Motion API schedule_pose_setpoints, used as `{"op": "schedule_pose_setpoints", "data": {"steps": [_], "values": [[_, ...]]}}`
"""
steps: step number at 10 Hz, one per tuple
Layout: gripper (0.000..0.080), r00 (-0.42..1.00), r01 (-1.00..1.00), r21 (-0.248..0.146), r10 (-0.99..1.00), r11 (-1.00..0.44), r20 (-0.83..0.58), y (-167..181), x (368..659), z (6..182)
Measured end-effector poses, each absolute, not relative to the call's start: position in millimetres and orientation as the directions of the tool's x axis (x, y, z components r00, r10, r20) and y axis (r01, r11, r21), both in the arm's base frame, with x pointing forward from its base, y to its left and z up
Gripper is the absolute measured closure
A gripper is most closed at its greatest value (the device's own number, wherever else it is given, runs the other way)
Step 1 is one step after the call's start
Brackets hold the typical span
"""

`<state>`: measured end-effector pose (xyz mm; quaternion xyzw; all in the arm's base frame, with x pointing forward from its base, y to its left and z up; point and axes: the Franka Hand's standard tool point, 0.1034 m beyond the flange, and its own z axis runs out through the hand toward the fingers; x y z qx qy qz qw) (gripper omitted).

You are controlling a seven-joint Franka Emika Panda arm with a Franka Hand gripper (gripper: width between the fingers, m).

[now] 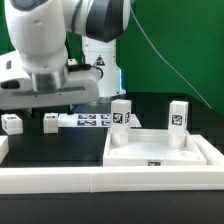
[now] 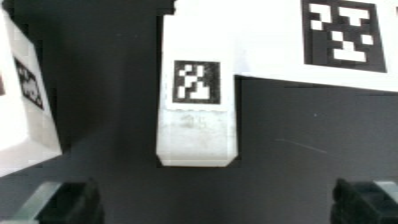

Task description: Assemble square table

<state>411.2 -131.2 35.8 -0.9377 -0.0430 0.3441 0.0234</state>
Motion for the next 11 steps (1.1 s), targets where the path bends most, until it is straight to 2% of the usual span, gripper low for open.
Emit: {"op": "schedule_pose_setpoints", "data": {"steps": [3,5,9,10,11], "values": [[0.0151,0.647,0.048,0.006,0.027,-0.999,-0.762,-135,407,32.0],[0.0151,0.557,0.049,0.015,0.015,-0.999,-0.830,-137,398,24.4],[0.0151,0.534,0.049,0.014,0.014,-0.999,-0.845,-136,392,17.9],[0.0151,0.530,0.050,0.006,0.022,-0.999,-0.848,-135,388,17.2],[0.0151,0.530,0.061,-0.024,0.052,-0.998,-0.846,-136,387,16.1]]}}
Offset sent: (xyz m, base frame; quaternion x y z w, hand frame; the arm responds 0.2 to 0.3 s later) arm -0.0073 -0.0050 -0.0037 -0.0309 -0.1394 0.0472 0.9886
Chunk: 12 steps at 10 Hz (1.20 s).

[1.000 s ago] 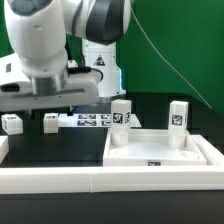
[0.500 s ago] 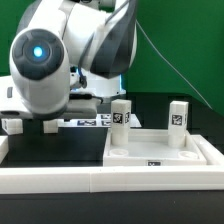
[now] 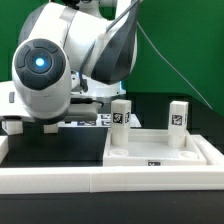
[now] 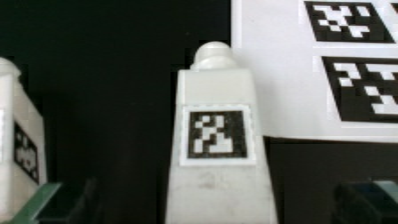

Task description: Assemble square table

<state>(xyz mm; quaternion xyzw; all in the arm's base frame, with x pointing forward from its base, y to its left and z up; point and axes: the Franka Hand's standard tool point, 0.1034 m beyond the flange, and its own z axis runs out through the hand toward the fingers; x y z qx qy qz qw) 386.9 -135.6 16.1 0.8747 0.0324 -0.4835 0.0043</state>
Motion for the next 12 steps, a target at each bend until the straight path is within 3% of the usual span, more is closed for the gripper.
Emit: {"op": "schedule_pose_setpoints", "data": {"steps": [12], "values": [[0.0159,0.542,0.058,-0.029,0.056,-0.998,-0.838,-134,374,4.5]]}}
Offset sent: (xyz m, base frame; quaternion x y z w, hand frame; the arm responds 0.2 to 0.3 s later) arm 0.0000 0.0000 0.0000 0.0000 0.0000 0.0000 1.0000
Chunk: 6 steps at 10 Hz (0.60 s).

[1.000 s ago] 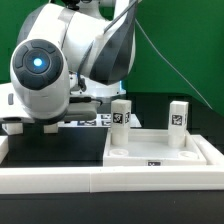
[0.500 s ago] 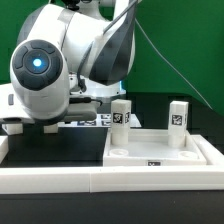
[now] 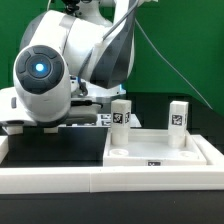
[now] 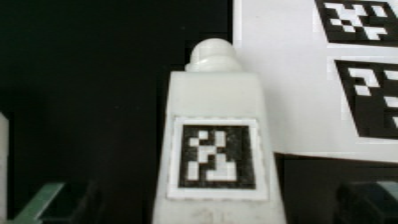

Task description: Assemble square table

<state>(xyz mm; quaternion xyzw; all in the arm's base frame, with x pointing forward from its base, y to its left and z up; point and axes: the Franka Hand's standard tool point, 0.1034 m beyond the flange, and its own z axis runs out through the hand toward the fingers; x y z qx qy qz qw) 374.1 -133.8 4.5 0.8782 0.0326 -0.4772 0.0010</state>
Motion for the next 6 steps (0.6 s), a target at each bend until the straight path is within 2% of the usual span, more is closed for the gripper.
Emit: {"op": "schedule_pose_setpoints", "data": {"steps": [1,2,3,4,6], "values": [[0.0159,0.546,0.056,-0.022,0.049,-0.998,-0.836,-132.3,376.4,4.4],[0.0336,0.547,0.057,-0.023,0.050,-0.998,-0.836,-131.9,377.3,4.5],[0.0336,0.548,0.057,-0.022,0.050,-0.998,-0.835,-132.1,377.7,4.5],[0.0509,0.548,0.057,-0.022,0.050,-0.998,-0.835,-132.1,378.0,4.6],[0.0511,0.548,0.055,-0.022,0.049,-0.998,-0.835,-133.2,377.8,4.8]]}}
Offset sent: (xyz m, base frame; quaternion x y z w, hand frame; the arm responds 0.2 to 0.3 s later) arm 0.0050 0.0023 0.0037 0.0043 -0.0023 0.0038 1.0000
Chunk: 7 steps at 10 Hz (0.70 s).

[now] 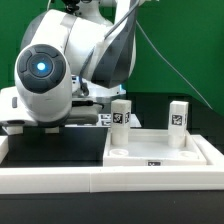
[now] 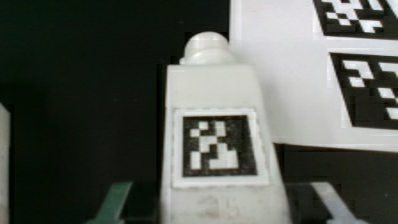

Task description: Assemble square table

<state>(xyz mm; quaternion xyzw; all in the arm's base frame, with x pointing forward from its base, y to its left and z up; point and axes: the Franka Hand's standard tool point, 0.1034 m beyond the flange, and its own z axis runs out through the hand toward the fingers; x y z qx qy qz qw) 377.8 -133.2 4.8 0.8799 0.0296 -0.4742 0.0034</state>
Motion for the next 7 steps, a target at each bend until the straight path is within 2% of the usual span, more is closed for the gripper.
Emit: {"op": "schedule_pose_setpoints", "data": {"steps": [2,3,5,7], "values": [[0.0511,0.551,0.053,-0.020,0.046,-0.998,-0.833,-135,379,6.1],[0.0511,0.548,0.058,-0.021,0.049,-0.998,-0.835,-134,384,12.1],[0.0511,0.549,0.054,0.011,0.021,-0.999,-0.836,-129,406,36.5],[0.0509,0.556,0.069,0.021,0.021,-0.997,-0.831,-132,422,48.2]]}}
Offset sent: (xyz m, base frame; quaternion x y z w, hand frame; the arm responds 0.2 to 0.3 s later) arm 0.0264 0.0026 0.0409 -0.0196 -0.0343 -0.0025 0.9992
